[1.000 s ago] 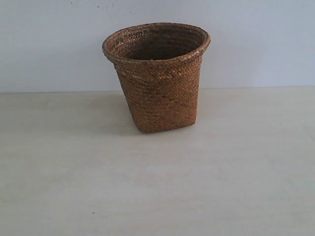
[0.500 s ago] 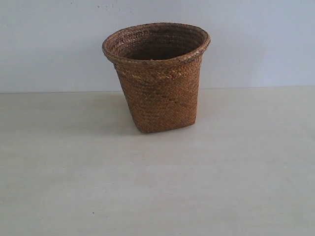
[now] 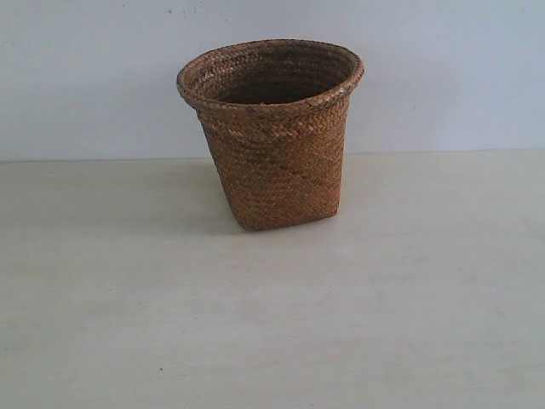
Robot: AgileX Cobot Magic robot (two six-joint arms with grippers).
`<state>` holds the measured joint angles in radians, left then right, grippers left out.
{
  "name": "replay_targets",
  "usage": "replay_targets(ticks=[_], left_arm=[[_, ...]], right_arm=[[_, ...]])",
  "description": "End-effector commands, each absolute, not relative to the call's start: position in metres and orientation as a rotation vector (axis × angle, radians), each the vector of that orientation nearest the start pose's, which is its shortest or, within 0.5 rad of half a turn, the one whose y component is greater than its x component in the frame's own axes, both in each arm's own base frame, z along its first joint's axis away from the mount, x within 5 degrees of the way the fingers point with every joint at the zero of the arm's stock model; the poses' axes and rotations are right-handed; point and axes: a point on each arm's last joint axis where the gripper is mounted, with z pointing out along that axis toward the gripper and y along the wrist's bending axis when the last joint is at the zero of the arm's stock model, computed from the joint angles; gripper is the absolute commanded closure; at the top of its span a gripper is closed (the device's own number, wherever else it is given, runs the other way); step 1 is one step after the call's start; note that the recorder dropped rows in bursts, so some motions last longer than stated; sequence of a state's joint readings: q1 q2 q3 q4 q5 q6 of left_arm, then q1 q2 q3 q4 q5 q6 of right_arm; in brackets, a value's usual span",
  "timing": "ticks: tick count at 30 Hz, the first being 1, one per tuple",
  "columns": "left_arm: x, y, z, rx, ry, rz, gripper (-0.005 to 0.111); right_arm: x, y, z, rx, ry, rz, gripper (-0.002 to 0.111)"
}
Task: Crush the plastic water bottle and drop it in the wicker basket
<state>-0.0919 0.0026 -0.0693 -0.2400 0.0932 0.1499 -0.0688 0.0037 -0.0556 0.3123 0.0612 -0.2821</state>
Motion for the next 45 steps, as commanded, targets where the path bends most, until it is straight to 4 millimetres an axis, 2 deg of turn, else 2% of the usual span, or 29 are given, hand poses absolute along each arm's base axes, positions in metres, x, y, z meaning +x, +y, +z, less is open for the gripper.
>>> replay_targets(ticks=[1,27,33,42,45], left_arm=[[0.055,-0.006,0.217,-0.005,1.511,-0.17,0.102],[0.055,-0.006,0.214,-0.001,1.523,-0.166,0.102],[0.056,-0.005,0.208,0.002,1.546,-0.145,0.102],[0.056,-0.005,0.2,0.008,1.632,-0.137,0.102],[0.055,-0.005,0.193,0.012,1.711,-0.12,0.102]], right_arm=[[0.054,-0.002,0.222,0.051,1.508,-0.024,0.108],[0.054,-0.001,0.22,0.057,1.532,-0.005,0.108],[0.054,-0.001,0.22,0.062,1.523,-0.003,0.108],[0.054,-0.001,0.221,0.062,1.52,-0.004,0.108],[0.054,-0.001,0.221,0.062,1.52,-0.004,0.108]])
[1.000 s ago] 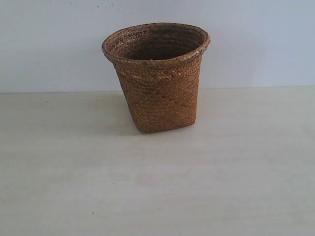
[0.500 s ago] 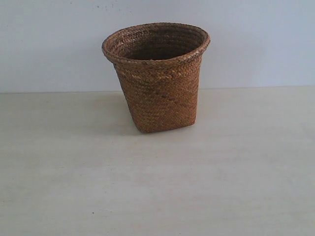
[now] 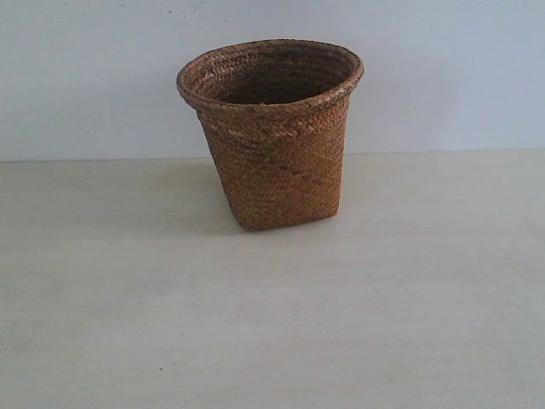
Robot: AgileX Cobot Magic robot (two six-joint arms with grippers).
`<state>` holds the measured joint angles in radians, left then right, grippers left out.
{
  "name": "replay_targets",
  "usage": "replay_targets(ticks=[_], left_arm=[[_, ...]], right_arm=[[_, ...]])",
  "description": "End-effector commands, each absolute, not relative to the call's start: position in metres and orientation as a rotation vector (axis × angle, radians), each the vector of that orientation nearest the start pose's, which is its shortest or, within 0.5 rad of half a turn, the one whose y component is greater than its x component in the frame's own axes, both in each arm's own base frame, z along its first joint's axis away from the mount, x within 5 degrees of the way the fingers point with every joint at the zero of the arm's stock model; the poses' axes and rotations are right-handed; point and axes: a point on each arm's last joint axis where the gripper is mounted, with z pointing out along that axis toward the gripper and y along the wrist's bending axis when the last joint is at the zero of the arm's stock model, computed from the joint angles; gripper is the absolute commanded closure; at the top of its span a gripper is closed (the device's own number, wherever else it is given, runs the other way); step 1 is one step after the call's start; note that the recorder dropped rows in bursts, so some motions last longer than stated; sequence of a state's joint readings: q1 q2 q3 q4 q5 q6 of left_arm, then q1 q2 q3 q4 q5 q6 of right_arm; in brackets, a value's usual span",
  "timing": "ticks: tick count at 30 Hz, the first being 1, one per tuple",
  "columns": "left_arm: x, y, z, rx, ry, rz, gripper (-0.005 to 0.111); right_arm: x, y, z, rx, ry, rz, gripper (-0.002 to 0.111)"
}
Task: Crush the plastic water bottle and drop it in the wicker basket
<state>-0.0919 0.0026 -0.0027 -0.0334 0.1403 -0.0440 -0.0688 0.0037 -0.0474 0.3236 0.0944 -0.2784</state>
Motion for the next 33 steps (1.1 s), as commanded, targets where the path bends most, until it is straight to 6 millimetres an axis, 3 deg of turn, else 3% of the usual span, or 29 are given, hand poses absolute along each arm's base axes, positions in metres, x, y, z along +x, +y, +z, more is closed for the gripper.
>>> replay_targets(ticks=[1,33], left_arm=[[0.0551,-0.0047,0.1905,0.013,1.735,-0.107,0.102],[0.0546,-0.0031,0.1874,0.02,1.768,-0.058,0.102]], right_arm=[[0.0542,-0.0013,0.2205,0.062,1.52,-0.004,0.108],[0.0542,-0.0013,0.2205,0.061,1.521,-0.005,0.108]])
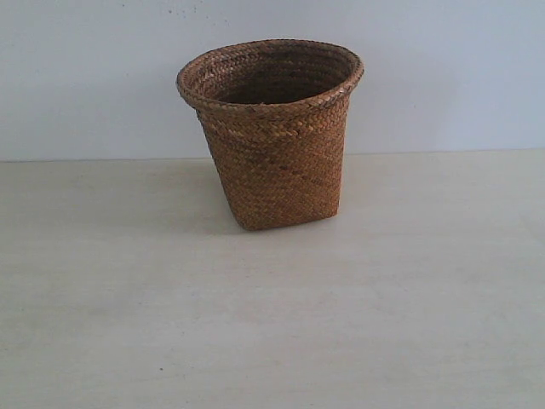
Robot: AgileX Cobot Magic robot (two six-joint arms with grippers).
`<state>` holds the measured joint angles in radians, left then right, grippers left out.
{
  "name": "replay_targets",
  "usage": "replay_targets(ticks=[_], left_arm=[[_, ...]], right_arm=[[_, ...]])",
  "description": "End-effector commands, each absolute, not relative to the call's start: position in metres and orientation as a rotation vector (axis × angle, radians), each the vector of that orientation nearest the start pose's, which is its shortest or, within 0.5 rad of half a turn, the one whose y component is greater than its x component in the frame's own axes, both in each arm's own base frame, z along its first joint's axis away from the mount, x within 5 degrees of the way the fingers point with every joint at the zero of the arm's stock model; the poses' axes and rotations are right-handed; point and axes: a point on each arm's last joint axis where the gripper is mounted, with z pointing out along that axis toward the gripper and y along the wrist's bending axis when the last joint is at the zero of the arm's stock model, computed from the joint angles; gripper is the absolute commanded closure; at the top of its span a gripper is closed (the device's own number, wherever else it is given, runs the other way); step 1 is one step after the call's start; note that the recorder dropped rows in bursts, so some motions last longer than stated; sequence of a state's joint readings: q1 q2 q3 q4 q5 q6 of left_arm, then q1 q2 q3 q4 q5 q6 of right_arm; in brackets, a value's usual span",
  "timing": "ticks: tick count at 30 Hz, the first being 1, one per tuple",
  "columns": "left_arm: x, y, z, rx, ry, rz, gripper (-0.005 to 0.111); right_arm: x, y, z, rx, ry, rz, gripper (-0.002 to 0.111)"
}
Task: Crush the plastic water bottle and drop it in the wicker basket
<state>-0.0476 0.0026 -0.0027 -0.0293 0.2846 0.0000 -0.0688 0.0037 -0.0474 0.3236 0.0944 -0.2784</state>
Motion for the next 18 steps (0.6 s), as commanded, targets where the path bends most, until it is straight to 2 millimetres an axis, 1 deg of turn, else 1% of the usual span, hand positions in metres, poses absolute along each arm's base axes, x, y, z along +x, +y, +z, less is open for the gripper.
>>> replay_targets(ticks=[1,5,8,12,18], left_arm=[[0.055,-0.003,0.187,0.02,1.768,-0.058,0.102],[0.055,-0.003,0.187,0.02,1.768,-0.058,0.102],[0.055,-0.003,0.187,0.02,1.768,-0.058,0.102],[0.055,-0.003,0.187,0.02,1.768,-0.058,0.102],[0.055,-0.003,0.187,0.02,1.768,-0.058,0.102]], right_arm=[[0.054,-0.001,0.221,0.061,1.521,-0.005,0.108],[0.054,-0.001,0.221,0.078,1.52,0.014,0.108],[0.054,-0.002,0.22,0.069,1.522,-0.005,0.108],[0.054,-0.003,0.219,0.107,1.536,0.017,0.108],[0.054,-0.001,0.209,0.105,1.649,0.029,0.108]])
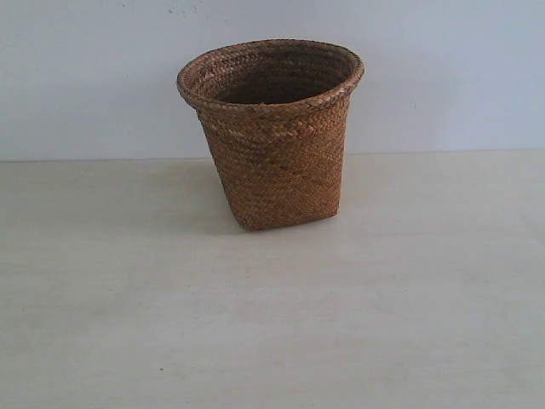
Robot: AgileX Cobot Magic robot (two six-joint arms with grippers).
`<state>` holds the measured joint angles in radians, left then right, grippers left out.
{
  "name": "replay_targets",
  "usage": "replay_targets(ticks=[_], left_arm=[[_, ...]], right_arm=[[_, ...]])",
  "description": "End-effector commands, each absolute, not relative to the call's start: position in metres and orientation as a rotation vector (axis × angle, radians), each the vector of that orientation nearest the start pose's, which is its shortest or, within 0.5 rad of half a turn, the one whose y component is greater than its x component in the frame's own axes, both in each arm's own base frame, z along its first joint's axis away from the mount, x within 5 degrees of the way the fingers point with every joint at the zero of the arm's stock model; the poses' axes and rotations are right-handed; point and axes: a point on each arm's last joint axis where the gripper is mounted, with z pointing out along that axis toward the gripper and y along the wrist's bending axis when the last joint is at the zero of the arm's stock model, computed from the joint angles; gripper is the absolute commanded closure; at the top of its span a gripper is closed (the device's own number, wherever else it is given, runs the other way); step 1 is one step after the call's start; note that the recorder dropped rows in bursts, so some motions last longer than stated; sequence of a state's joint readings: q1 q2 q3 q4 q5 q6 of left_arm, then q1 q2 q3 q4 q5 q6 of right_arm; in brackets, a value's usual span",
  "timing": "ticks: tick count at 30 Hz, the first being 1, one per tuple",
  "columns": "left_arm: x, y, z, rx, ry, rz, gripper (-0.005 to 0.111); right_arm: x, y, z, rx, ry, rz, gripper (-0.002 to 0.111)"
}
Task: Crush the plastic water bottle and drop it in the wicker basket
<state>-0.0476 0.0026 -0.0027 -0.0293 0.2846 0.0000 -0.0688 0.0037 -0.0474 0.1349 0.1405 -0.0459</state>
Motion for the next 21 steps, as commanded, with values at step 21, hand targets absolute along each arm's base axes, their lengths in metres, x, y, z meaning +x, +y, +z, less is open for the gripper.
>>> replay_targets(ticks=[21], left_arm=[[0.055,-0.003,0.187,0.02,1.768,-0.058,0.102]], right_arm=[[0.054,-0.003,0.184,0.042,1.811,-0.058,0.108]])
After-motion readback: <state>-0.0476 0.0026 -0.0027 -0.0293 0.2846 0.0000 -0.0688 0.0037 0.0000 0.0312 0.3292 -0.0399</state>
